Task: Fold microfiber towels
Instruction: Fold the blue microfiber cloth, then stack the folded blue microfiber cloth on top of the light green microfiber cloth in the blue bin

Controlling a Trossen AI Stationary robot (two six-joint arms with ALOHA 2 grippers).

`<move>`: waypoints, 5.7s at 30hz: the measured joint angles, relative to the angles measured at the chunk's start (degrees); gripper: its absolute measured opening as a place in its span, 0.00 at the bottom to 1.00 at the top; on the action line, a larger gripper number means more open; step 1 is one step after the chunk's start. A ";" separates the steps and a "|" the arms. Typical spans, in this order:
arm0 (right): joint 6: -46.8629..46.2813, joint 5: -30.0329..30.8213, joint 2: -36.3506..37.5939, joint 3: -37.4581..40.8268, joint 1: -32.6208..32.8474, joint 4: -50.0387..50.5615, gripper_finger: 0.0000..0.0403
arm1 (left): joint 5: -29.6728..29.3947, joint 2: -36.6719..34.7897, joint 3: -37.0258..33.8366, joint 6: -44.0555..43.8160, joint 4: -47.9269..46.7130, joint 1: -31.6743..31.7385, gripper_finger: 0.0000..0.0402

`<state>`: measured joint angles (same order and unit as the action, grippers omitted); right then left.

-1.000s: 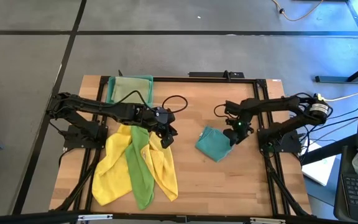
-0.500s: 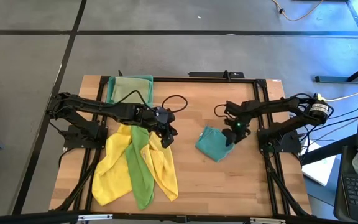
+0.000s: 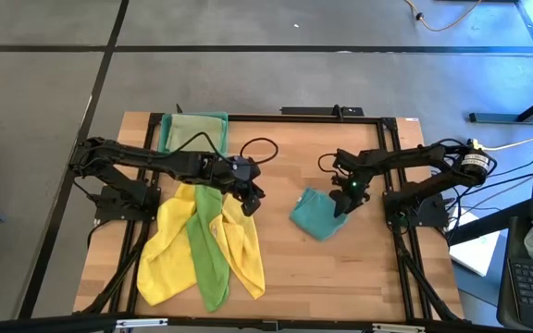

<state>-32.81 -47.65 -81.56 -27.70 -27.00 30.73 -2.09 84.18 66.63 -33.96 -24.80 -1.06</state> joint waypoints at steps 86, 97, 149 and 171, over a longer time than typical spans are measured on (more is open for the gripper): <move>21.37 6.21 -1.54 -22.12 15.71 -16.12 0.04 | -6.27 0.00 -0.02 7.59 5.14 2.71 0.13; 19.34 15.65 -7.25 -18.84 17.79 -11.05 0.04 | -7.43 0.00 -0.02 7.56 4.99 2.71 0.13; -0.61 32.49 -1.20 -10.16 17.84 12.44 0.44 | -7.74 0.00 -0.02 5.42 4.40 1.37 0.13; -28.73 33.15 16.25 -11.40 19.65 25.54 0.66 | -7.38 0.00 -0.02 10.31 -1.76 4.27 0.13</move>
<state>-61.54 -14.50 -65.31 -39.10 -7.36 56.27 -9.47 84.18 66.61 -23.65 -26.56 3.21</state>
